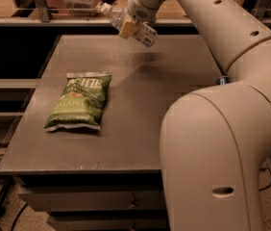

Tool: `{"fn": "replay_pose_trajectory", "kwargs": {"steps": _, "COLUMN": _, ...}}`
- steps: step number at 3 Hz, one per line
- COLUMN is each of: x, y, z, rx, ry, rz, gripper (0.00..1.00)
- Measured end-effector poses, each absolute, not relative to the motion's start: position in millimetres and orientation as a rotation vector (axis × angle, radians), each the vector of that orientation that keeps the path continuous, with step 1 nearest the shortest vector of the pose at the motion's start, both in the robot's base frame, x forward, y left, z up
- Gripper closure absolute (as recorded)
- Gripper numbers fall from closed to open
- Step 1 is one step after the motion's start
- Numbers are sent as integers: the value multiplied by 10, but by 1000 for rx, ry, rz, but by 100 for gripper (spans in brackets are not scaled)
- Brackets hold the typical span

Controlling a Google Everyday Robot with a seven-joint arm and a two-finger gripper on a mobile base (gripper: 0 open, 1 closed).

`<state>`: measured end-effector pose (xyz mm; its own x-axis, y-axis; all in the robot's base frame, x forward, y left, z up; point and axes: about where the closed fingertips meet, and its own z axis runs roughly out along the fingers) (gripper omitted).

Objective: Knock blue plastic bottle over

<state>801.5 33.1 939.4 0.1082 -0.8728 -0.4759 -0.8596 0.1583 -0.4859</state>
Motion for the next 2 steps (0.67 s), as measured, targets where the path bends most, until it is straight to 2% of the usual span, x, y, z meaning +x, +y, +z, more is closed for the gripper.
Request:
{"fn": "replay_pose_trajectory", "kwargs": {"steps": 1, "x": 7997, "y": -104, "z": 9157, "rx": -1745, "ry": 1845, "rz": -134, "gripper": 35}}
{"fn": "replay_pose_trajectory", "kwargs": {"steps": 2, "x": 7964, "y": -476, "z": 8997, "rx": -1701, "ry": 1958, "rz": -121, "gripper": 12}}
